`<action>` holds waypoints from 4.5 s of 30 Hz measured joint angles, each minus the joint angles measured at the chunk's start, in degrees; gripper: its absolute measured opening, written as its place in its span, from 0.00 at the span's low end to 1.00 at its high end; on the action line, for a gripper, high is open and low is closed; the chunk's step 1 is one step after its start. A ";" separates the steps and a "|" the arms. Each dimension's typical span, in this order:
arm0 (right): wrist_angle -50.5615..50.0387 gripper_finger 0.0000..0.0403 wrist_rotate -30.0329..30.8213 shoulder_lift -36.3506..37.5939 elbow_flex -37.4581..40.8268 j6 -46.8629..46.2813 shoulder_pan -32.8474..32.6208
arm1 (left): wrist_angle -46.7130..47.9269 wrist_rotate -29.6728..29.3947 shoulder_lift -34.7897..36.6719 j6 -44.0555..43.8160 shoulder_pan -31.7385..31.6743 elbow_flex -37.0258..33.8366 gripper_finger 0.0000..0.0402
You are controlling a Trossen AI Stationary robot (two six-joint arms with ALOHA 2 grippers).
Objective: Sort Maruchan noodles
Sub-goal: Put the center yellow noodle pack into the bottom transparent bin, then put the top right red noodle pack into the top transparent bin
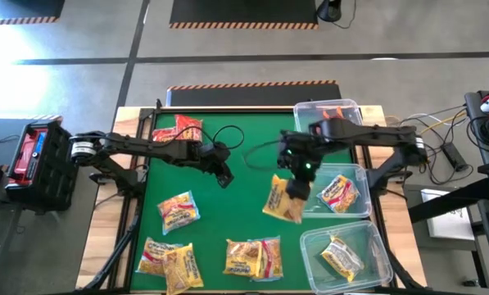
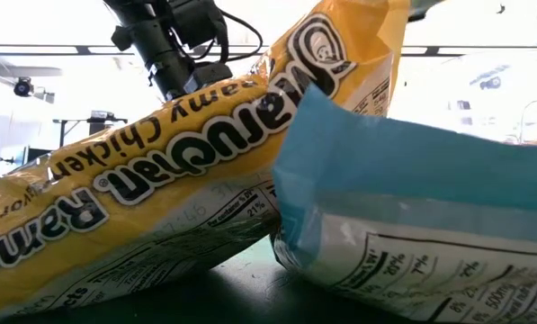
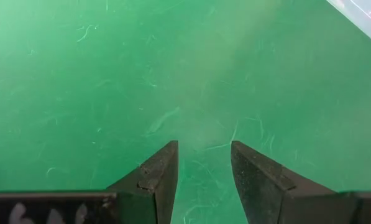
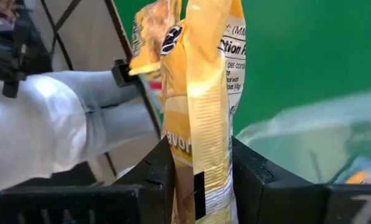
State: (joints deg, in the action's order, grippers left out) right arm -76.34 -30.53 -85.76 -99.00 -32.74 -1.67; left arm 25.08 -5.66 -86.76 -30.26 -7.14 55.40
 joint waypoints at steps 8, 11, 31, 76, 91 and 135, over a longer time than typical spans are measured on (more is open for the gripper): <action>-0.89 0.23 5.31 2.51 0.07 -23.16 -15.13 | 0.22 -2.61 -0.04 1.22 0.00 -0.02 0.32; -3.99 0.23 5.87 2.91 0.07 -31.63 -21.47 | 0.22 -2.89 -0.04 1.55 -0.11 -0.02 0.32; -13.75 0.23 11.07 2.89 14.07 -59.70 -41.99 | 0.46 -2.87 -0.04 1.33 -0.15 -0.02 0.32; 9.76 0.40 19.52 2.03 19.08 -51.17 -41.82 | 2.43 -2.81 -0.07 0.95 -0.20 -0.02 0.32; 7.07 0.45 19.64 -7.32 20.57 -56.53 -41.80 | 2.51 -2.23 -0.07 -0.74 -0.09 -0.04 0.32; 6.69 0.46 17.14 -7.21 21.00 -69.97 -41.95 | 2.86 -2.19 -0.07 2.26 -0.04 -0.04 0.32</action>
State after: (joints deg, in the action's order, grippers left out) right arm -69.64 -13.39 -92.97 -78.00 -102.70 -43.62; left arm 27.94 -7.86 -86.83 -28.00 -7.18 55.35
